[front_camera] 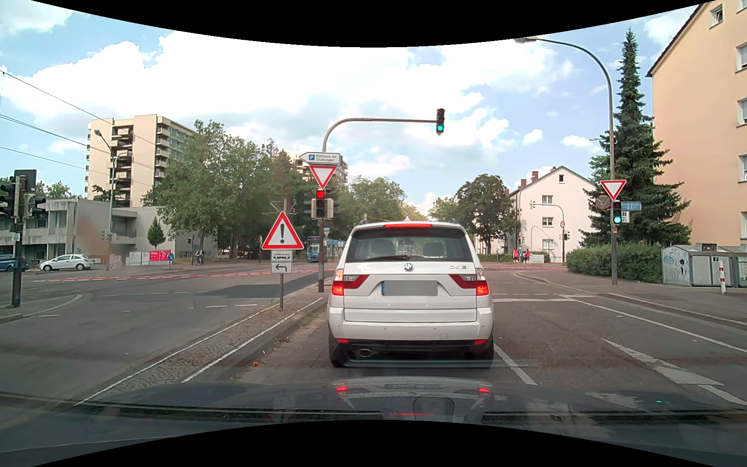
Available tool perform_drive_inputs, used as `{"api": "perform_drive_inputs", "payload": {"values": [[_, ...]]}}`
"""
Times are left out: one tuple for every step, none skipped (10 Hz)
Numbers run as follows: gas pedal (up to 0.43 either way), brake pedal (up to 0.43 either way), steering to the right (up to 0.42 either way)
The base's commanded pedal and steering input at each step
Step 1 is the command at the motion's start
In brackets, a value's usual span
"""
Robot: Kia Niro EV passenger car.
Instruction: Follow the waypoints while adhering to traffic rules and regulations
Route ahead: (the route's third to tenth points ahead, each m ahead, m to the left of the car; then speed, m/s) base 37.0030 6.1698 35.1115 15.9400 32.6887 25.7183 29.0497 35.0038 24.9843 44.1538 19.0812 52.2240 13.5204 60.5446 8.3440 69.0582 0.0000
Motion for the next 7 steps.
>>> {"api": "perform_drive_inputs", "payload": {"values": [[0.000,0.287,-0.004],[0.000,0.287,-0.004],[0.000,0.287,-0.004],[0.000,0.287,-0.004],[0.000,0.287,-0.004],[0.000,0.287,-0.004],[0.000,0.287,-0.004]]}}
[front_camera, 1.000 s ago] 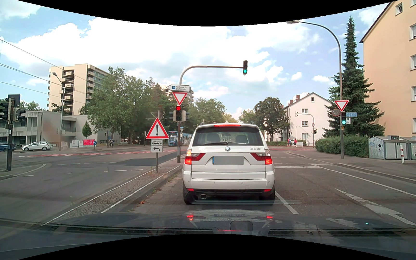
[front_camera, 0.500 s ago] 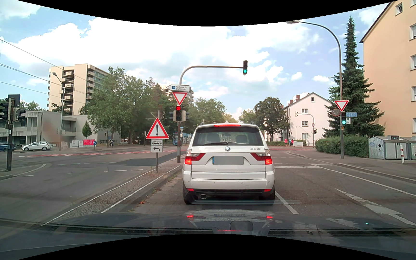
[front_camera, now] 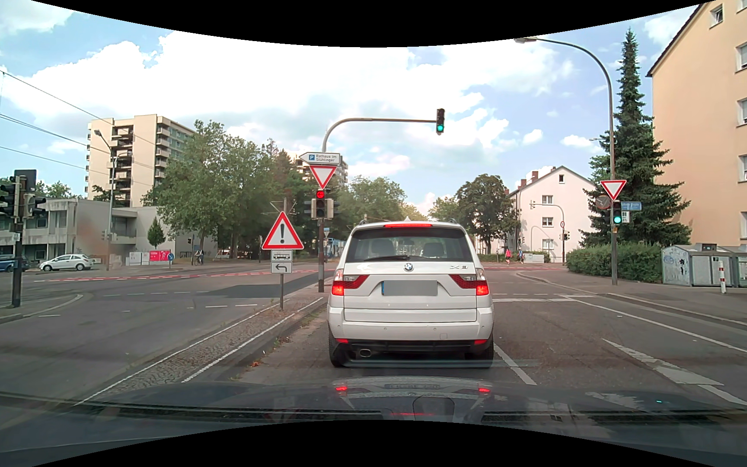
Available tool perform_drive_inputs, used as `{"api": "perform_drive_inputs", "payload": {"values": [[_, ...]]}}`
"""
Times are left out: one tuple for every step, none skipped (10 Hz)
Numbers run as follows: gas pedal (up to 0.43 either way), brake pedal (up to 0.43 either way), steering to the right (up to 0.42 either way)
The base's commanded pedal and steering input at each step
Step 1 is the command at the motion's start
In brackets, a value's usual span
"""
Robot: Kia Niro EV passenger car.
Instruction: Follow the waypoints while adhering to traffic rules and regulations
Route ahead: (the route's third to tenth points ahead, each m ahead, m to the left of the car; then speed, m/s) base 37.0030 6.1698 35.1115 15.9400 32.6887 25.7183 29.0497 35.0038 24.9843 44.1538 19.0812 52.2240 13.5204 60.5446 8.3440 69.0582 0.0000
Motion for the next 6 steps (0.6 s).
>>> {"api": "perform_drive_inputs", "payload": {"values": [[0.000,0.287,-0.004],[0.000,0.287,-0.004],[0.000,0.287,-0.004],[0.000,0.287,-0.004],[0.000,0.287,-0.004],[0.000,0.287,-0.004]]}}
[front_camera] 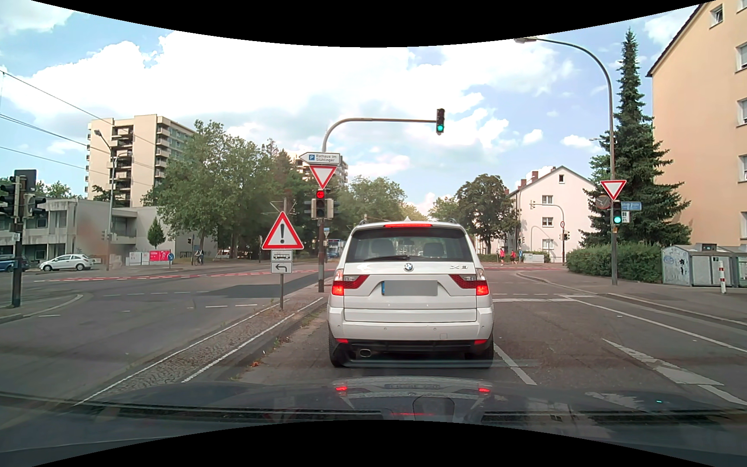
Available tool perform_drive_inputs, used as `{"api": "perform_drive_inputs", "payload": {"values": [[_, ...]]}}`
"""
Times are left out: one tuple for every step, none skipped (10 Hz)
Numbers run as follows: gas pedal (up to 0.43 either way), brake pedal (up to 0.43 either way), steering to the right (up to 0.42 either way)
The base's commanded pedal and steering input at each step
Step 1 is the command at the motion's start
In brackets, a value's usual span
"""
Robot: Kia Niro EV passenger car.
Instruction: Follow the waypoints while adhering to traffic rules and regulations
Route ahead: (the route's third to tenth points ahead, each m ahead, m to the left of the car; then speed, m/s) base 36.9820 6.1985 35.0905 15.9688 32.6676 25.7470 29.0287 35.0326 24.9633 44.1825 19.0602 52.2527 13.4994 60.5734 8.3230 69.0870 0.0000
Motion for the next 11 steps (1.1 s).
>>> {"api": "perform_drive_inputs", "payload": {"values": [[0.000,0.287,-0.004],[0.000,0.287,-0.004],[0.000,0.287,-0.004],[0.000,0.287,-0.004],[0.000,0.287,-0.004],[0.000,0.287,-0.004],[0.000,0.287,-0.004],[0.000,0.287,-0.004],[0.000,0.287,-0.004],[0.000,0.287,-0.004],[0.000,0.287,-0.004]]}}
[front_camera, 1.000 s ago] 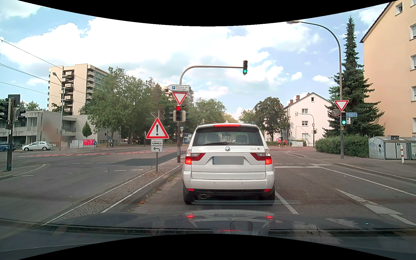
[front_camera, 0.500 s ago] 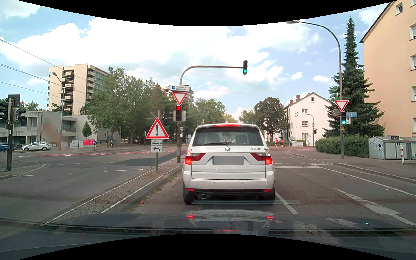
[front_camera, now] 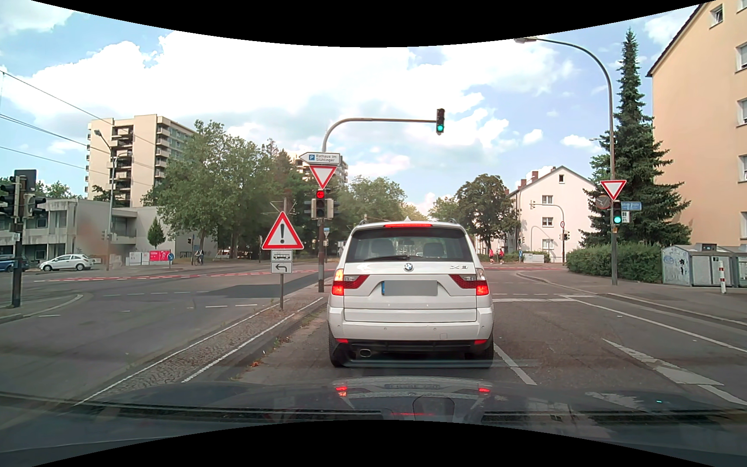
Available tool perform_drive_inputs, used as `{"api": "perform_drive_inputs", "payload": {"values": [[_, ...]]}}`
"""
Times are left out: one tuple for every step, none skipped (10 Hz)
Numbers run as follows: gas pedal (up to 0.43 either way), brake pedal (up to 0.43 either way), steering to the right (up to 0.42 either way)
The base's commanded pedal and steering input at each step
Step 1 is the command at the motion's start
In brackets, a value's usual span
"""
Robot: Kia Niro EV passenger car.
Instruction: Follow the waypoints while adhering to traffic rules and regulations
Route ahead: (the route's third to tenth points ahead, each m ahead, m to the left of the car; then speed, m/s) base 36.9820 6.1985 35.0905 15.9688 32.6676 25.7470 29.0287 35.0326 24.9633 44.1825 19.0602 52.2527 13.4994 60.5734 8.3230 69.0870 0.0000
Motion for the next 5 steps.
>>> {"api": "perform_drive_inputs", "payload": {"values": [[0.000,0.287,-0.004],[0.000,0.287,-0.004],[0.000,0.287,-0.004],[0.000,0.287,-0.004],[0.000,0.287,-0.004]]}}
